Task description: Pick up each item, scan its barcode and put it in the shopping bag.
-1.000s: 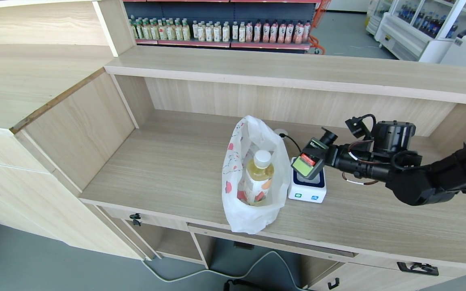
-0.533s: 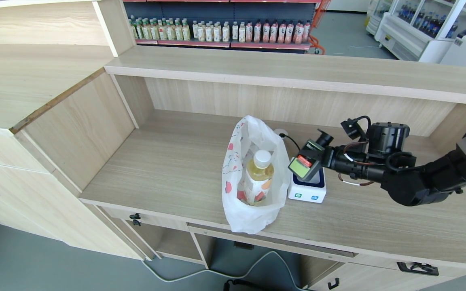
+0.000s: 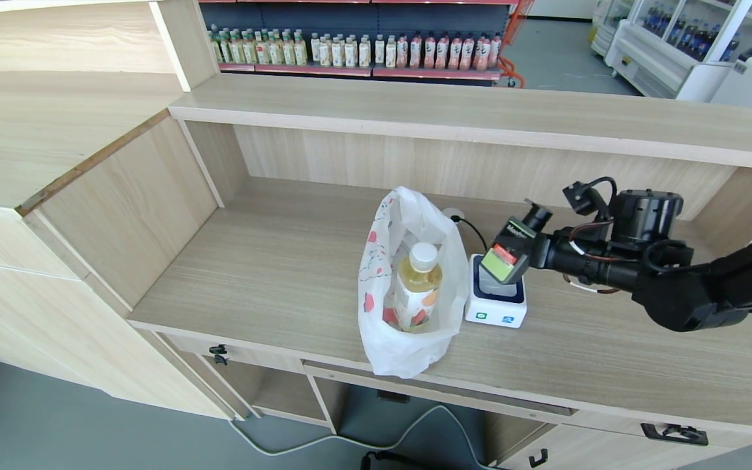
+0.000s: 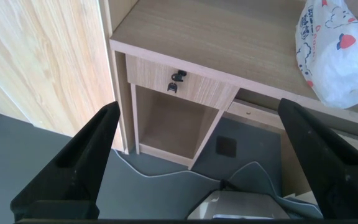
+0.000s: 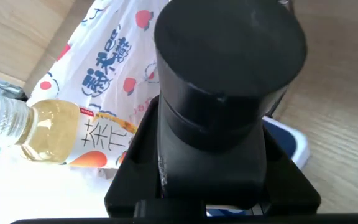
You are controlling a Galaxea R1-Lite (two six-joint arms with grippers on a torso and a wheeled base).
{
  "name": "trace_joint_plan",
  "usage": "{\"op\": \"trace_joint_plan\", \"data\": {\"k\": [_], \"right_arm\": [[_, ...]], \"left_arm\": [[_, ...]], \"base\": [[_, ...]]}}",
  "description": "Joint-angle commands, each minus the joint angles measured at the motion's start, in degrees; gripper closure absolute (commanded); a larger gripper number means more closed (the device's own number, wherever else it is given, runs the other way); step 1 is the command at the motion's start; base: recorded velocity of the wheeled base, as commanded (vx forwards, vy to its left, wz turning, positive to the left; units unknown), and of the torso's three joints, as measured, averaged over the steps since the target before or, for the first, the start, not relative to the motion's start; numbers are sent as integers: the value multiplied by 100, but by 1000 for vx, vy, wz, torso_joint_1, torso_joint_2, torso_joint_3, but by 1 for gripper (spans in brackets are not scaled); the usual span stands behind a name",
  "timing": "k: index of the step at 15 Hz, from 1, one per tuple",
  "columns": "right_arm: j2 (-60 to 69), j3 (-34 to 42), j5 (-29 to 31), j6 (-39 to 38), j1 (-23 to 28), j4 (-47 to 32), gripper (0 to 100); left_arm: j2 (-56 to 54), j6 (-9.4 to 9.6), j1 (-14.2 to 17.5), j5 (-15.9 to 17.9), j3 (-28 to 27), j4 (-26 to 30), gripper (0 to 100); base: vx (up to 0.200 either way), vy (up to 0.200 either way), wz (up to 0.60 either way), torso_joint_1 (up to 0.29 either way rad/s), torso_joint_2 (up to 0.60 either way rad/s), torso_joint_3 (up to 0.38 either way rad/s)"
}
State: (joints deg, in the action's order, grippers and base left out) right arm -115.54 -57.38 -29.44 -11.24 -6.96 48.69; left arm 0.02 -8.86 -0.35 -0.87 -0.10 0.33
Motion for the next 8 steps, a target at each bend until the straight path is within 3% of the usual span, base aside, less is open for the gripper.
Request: {"op": "trace_joint_plan", "data": {"k": [1, 4, 5, 8], "right_arm": [[1148, 430, 175, 737, 476, 97, 100], [1675, 500, 202, 1203, 485, 53, 100], [1640, 579, 202, 1862, 362, 79, 100], [1385, 614, 228, 2653, 125, 88, 100]], "left_arm": [[-2, -1, 0, -1, 1, 2, 0], [-2, -1, 0, -1, 1, 2, 0], [-2, -1, 0, -1, 1, 2, 0], [-2, -1, 0, -1, 1, 2, 0]], "base": [[0, 0, 0, 0, 0, 0], [0, 0, 0, 0, 0, 0], [0, 0, 0, 0, 0, 0], [0, 0, 0, 0, 0, 0]]}}
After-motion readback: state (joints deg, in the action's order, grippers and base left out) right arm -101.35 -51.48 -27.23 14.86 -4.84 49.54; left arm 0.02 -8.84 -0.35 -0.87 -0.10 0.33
